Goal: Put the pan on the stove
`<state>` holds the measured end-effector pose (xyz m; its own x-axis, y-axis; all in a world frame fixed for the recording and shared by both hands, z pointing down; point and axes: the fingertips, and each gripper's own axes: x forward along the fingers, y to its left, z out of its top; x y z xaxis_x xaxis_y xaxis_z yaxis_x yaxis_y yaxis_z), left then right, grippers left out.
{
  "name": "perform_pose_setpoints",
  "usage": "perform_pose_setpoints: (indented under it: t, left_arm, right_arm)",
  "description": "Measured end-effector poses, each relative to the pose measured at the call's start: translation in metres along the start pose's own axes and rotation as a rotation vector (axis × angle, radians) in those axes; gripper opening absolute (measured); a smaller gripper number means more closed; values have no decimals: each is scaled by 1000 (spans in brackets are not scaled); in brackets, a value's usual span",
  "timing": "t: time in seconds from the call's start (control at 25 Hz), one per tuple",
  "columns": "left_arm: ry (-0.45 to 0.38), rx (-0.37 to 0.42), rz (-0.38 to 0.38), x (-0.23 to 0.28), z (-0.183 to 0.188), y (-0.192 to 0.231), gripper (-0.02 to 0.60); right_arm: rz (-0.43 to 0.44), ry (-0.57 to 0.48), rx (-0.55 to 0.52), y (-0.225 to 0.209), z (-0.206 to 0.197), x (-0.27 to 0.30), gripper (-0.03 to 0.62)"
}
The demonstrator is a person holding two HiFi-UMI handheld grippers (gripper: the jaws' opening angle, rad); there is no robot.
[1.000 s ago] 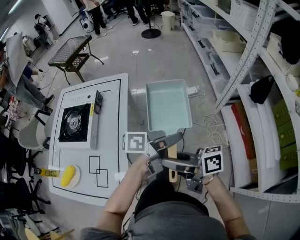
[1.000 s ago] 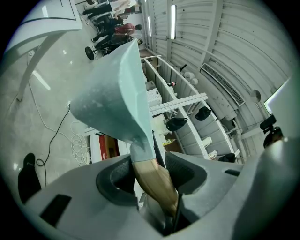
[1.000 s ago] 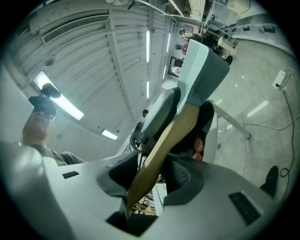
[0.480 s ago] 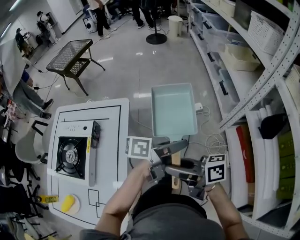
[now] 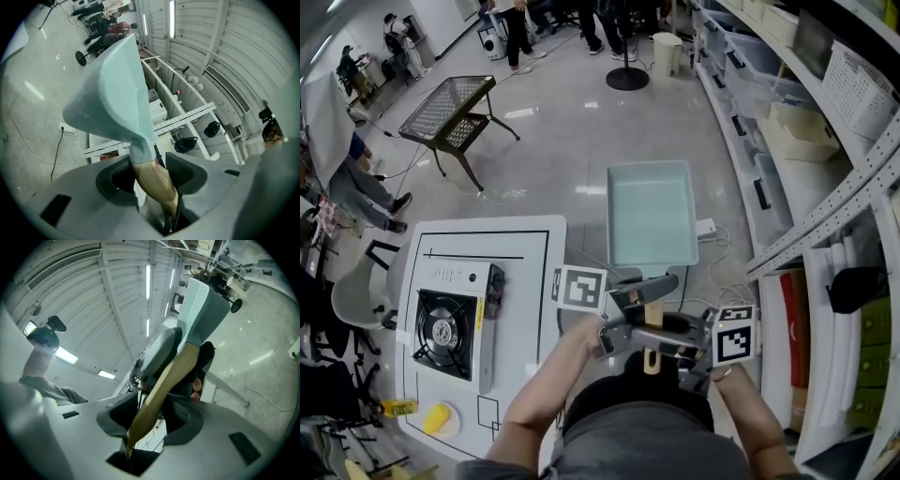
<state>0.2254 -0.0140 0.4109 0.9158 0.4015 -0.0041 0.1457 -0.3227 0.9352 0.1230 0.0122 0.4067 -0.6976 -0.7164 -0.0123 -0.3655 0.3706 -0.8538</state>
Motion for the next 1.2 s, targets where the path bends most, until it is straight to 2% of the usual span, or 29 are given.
perform_pose_setpoints:
  t: [0.24, 0.52, 0.88, 1.2]
  left_arm:
    - [-56, -11, 14, -1, 26, 11, 176]
    - [-223, 17, 74, -15, 70, 20, 176]
    - [-579, 26, 199, -94, 113, 23, 176]
    - [-935, 25, 353, -184, 90, 14, 176]
  right_arm:
    - [18, 58, -2, -14, 19, 7, 164]
    - [106, 207, -14, -23, 45, 20, 163]
    - [311, 514, 11, -18, 56, 68, 158]
    - [519, 838, 28, 5, 19, 102, 158]
